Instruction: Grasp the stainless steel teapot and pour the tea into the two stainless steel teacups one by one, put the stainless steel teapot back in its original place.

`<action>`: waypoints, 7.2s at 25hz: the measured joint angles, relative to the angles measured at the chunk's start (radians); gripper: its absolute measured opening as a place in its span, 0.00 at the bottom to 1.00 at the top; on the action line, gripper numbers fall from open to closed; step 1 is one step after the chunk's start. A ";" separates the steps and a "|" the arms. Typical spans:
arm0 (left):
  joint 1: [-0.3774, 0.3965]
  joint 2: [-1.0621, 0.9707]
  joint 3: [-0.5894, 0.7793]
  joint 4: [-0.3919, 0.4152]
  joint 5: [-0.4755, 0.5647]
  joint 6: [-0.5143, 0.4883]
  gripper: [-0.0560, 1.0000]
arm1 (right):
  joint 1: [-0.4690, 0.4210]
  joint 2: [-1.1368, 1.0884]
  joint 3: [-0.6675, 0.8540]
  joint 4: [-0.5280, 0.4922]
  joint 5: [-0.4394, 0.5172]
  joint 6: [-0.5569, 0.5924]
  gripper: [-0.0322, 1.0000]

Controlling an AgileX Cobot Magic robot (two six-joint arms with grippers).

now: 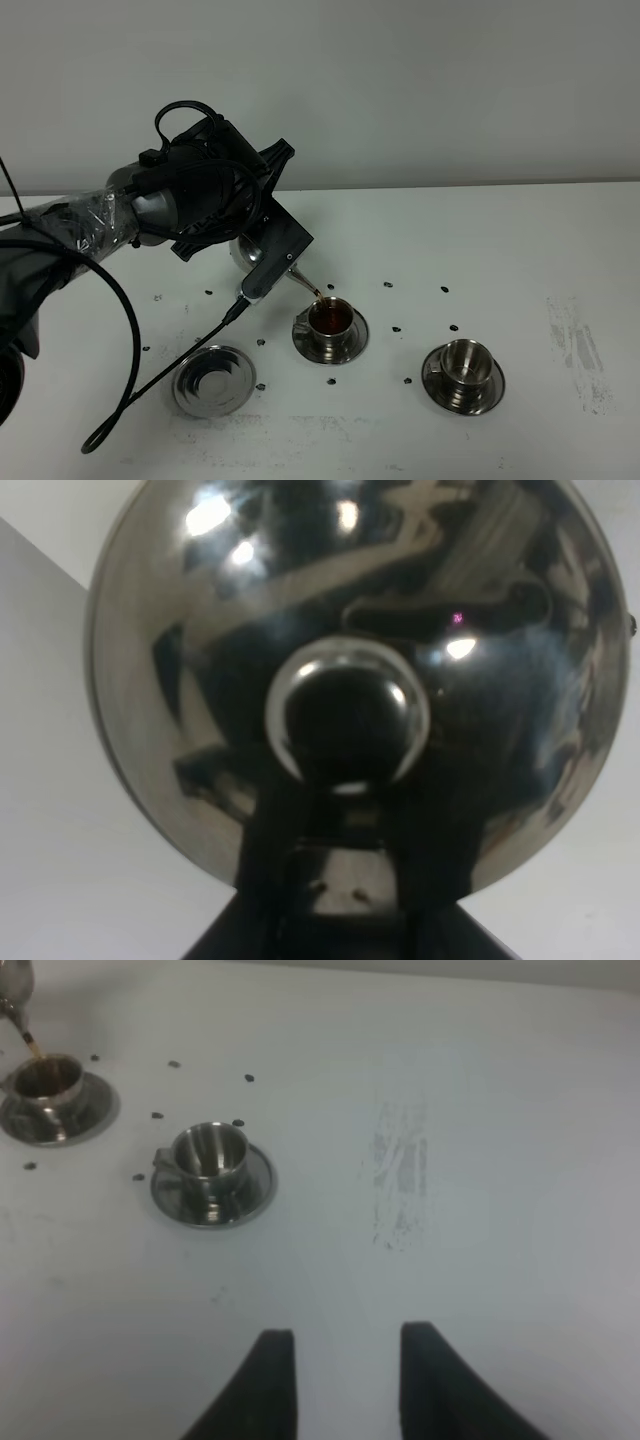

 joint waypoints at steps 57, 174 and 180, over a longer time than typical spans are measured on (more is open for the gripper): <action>0.213 -0.094 0.065 -0.674 0.160 -0.513 0.25 | 0.000 0.000 0.000 0.000 0.000 0.000 0.27; -0.214 0.241 -0.482 -0.364 0.131 0.451 0.25 | 0.000 0.000 0.000 -0.003 0.000 0.000 0.27; -0.226 0.241 -0.473 -0.308 0.114 0.425 0.25 | 0.000 0.000 0.000 -0.003 0.000 -0.001 0.27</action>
